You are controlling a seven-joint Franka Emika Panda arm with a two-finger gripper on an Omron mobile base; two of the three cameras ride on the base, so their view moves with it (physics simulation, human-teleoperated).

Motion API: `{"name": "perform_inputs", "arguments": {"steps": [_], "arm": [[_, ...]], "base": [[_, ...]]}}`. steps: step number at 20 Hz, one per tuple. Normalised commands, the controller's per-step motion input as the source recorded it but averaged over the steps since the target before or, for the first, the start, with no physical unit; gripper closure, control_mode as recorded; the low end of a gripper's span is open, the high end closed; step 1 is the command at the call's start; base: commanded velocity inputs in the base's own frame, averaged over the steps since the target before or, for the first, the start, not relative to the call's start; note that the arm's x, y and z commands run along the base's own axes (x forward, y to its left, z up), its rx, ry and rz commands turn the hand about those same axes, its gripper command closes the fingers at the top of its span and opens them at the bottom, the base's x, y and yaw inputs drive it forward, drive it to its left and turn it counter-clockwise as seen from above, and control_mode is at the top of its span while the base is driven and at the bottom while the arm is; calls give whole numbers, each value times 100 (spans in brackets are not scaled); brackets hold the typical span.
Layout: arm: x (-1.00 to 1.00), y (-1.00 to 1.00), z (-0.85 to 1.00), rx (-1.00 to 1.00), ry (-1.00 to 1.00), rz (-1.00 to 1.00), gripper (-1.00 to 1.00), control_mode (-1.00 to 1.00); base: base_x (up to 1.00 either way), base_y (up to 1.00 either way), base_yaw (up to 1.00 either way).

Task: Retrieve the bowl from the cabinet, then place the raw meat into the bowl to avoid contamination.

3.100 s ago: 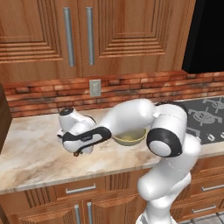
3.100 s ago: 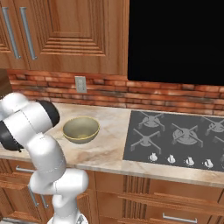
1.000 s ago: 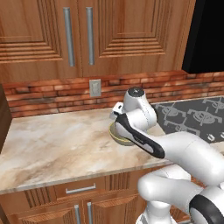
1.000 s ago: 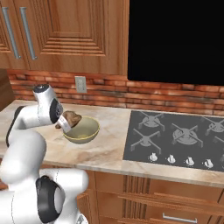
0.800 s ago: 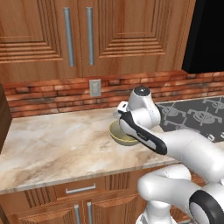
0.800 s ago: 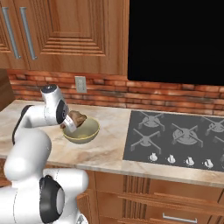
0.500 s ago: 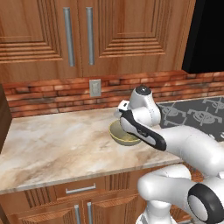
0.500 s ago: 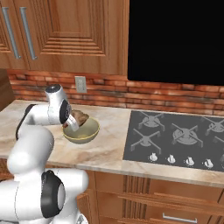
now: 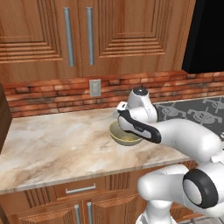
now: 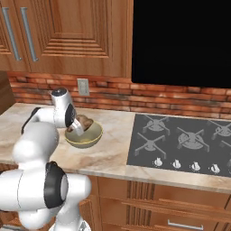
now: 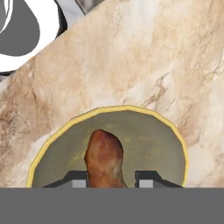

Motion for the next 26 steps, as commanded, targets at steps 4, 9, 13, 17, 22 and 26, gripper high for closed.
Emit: {"name": "perform_inputs", "arguments": {"steps": [4, 9, 13, 17, 22, 26], "arm": [[24, -1, -25, 0, 5, 1, 100, -100], [21, -1, -24, 0, 3, 1, 100, -100], [15, 0, -26, 0, 5, 1, 100, -100], [8, 0, -25, 0, 7, 0, 100, -100], [4, 0, -17, 0, 6, 0, 100, -100], [8, 0, -8, 0, 4, 0, 100, -100]], "base": [[0, 0, 0], [0, 0, 0], [0, 0, 0], [0, 0, 0], [0, 0, 0], [0, 0, 0]]}}
